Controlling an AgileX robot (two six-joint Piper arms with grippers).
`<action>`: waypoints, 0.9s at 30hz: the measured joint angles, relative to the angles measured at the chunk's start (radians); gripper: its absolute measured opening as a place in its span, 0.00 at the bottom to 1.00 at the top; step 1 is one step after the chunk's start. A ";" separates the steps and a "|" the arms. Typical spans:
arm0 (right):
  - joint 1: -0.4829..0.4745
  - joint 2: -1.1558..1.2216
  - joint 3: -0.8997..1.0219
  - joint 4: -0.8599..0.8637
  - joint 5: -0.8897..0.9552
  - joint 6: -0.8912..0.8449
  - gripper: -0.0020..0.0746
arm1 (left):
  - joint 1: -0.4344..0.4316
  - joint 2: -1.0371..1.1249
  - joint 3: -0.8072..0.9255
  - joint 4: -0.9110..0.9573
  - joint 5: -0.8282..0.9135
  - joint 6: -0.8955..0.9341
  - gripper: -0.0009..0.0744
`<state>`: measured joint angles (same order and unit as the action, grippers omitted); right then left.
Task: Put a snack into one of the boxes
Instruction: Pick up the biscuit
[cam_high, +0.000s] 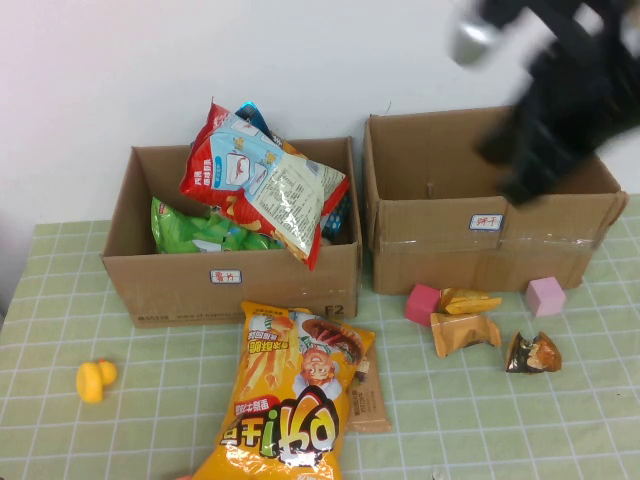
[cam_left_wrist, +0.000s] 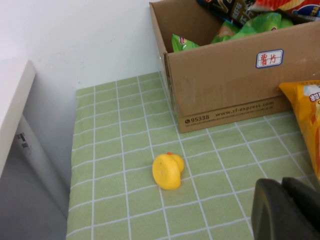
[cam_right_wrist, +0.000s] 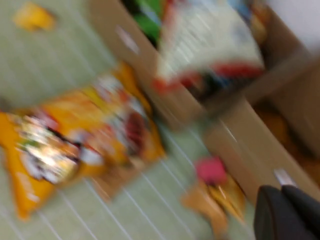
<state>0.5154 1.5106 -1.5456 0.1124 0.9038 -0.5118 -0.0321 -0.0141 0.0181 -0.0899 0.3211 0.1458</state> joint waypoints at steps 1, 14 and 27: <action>0.000 -0.036 0.067 -0.054 -0.032 0.056 0.03 | 0.000 0.000 0.000 0.000 0.000 0.000 0.01; -0.015 -0.137 0.584 -0.441 -0.101 0.541 0.04 | 0.000 0.000 0.000 0.000 0.000 0.000 0.01; -0.258 0.082 0.637 -0.223 -0.382 0.616 0.66 | 0.000 0.000 0.000 0.000 0.000 0.000 0.01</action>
<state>0.2574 1.5923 -0.9088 -0.1110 0.5220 0.1039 -0.0321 -0.0141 0.0181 -0.0899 0.3211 0.1458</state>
